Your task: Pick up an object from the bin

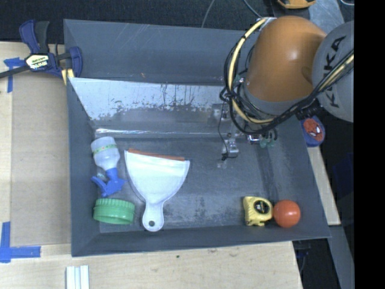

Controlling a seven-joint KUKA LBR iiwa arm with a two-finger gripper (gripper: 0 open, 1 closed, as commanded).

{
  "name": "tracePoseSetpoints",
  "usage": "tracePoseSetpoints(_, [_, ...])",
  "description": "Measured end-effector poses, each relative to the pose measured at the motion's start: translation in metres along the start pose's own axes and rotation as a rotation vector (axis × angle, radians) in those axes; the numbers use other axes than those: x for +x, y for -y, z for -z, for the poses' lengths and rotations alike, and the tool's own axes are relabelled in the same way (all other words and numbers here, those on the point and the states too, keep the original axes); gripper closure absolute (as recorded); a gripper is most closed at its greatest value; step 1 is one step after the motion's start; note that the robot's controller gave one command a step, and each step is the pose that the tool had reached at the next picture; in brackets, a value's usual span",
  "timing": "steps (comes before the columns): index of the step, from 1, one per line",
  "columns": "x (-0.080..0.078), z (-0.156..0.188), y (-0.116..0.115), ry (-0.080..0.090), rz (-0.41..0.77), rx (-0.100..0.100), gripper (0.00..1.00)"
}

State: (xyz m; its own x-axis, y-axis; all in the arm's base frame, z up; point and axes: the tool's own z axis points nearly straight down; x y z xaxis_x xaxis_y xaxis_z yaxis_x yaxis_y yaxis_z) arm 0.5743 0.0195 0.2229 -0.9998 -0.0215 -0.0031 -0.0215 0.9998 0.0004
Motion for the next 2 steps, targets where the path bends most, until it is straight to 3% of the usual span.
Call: tracePoseSetpoints(2, [0.0023, -0.0053, 0.0000, -0.010, 0.000, 0.000, 0.00])
